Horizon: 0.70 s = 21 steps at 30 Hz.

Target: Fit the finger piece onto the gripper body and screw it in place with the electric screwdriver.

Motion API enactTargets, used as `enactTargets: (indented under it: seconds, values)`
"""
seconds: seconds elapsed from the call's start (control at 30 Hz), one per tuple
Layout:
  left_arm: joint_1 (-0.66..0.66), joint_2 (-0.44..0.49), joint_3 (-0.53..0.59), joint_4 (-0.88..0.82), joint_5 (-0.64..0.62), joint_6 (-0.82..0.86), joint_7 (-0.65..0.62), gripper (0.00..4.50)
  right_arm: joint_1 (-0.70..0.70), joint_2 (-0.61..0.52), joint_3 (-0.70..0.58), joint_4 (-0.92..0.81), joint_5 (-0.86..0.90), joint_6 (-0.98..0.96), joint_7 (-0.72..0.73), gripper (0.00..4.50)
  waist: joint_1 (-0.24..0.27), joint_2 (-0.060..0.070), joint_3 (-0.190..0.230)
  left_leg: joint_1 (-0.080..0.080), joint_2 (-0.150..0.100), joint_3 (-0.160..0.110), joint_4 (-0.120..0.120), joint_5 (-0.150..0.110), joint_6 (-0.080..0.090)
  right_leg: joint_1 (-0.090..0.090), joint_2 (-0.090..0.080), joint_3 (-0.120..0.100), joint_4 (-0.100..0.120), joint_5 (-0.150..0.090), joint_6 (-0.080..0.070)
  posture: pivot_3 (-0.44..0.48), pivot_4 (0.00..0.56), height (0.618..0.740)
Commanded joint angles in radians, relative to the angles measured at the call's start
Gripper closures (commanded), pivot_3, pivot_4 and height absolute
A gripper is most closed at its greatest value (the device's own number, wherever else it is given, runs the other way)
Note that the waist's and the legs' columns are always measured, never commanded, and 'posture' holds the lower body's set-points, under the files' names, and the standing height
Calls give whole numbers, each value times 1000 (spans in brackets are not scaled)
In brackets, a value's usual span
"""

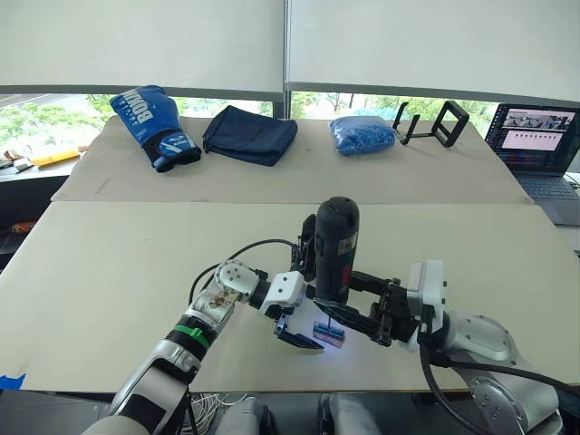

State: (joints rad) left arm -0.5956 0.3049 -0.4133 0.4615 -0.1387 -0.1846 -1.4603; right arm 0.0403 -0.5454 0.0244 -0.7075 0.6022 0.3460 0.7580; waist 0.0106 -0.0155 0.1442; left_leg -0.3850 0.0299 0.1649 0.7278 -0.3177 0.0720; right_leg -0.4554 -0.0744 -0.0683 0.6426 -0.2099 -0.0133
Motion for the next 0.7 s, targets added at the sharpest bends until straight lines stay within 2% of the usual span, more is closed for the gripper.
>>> enactTargets:
  seconds: [0.03,0.33,0.43,0.53,0.7]
  values:
    - [11,25,32,-80,-21,24,13,0,-53,-19,-49,-90,72,25,-27,2603,-1,0,0,0,0,0,0,0,0,0,0,0,0,0,0,0,150,740]
    - [173,201,142,-325,-90,187,65,0,-131,-78,-102,-176,230,119,-98,2603,-7,0,0,1,1,0,0,0,0,0,-1,0,2,0,0,0,150,740]
    - [222,231,191,-402,-124,290,133,0,-159,-97,-119,-169,265,134,-108,2603,-5,0,0,1,1,0,0,0,0,0,-2,0,2,0,0,0,150,740]
    - [273,190,232,-467,-125,406,295,0,-176,-112,-129,-156,278,141,-109,2603,1,0,0,1,1,0,0,0,0,0,-2,0,2,0,0,0,150,740]
    - [297,83,219,-479,-46,463,518,0,-174,-130,-127,-143,276,136,-94,2603,2,0,0,1,0,0,0,-1,1,1,-2,0,1,0,1,0,150,740]
